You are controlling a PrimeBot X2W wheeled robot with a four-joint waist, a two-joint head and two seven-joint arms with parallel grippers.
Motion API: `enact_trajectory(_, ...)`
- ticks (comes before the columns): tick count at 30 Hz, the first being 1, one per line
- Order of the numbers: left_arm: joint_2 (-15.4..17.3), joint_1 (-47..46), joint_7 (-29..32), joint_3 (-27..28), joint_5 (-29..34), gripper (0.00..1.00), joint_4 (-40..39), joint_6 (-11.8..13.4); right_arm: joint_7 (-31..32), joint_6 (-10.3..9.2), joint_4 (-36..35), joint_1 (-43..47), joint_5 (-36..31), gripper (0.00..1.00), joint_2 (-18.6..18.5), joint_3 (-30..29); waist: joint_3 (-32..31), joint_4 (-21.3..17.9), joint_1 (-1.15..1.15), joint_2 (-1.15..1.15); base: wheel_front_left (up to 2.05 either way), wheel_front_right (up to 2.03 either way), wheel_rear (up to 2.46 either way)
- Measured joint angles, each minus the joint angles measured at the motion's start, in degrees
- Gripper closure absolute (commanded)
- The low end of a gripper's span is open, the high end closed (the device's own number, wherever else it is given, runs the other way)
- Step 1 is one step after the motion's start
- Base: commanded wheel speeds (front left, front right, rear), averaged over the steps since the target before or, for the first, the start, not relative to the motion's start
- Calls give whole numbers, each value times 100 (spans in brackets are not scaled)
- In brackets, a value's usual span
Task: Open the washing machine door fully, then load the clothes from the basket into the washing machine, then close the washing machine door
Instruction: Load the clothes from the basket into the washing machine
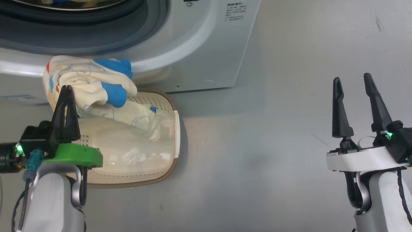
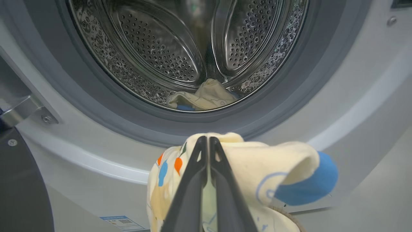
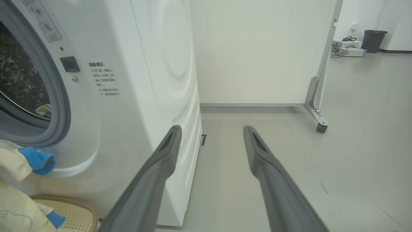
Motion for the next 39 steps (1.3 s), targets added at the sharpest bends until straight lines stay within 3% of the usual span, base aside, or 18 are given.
enact_trajectory(26, 4, 1887, 0, -14, -40, 100, -311, -5, 1, 48, 780, 1209, 158, 0, 92, 313, -2084, -69, 0, 0, 0, 0, 0)
enact_trajectory(39, 8, 2240, 0, -58, -81, 100, -570, -7, 1, 42, 749, 1434, 162, 0, 105, 393, -2518, -154, 0, 0, 0, 0, 0)
